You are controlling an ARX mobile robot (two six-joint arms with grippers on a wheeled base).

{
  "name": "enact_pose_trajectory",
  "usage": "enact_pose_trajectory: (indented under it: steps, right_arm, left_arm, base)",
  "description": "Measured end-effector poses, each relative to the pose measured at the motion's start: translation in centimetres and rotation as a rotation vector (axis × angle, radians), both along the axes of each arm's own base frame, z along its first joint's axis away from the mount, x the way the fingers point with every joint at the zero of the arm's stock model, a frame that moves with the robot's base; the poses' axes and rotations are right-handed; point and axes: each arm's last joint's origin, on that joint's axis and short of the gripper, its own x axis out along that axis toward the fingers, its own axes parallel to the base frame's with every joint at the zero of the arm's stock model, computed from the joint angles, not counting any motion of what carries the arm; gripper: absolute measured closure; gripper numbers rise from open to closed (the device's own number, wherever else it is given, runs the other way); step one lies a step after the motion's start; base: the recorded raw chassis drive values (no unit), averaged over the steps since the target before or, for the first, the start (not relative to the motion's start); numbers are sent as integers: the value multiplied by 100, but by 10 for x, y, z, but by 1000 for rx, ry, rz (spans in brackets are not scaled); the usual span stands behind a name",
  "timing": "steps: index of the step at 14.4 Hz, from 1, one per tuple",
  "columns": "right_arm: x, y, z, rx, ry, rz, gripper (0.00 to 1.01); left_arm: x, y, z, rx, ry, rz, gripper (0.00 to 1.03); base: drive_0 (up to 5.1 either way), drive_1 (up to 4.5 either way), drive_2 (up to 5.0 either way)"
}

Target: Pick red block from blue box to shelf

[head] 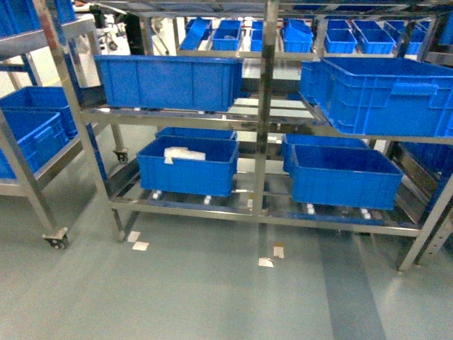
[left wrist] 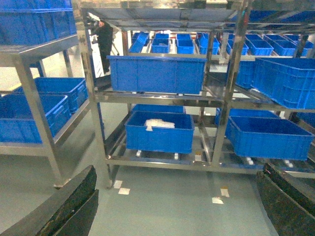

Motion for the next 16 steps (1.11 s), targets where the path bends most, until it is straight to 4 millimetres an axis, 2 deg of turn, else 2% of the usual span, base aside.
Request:
enact_pose_trajectory:
  steps: [7, 9, 11, 16]
  right_arm:
    - [0, 0, 0, 0, 0, 0, 73]
    - [0, 0, 0, 0, -2, 0, 73]
    - [0, 0, 0, 0, 0, 0, 73]
    - [0, 0, 0, 0, 0, 0, 73]
  left_arm:
    - [0, 0, 0, 0, 0, 0, 5]
    - [0, 0, 0, 0, 0, 2, 5]
    - [0, 0, 0, 0, 0, 2, 5]
    - [0, 0, 0, 0, 2, 0, 5]
  base:
    - [-82, -82, -82]
    - [360, 87, -453]
    - [286, 200, -502]
    - [22, 441, -396]
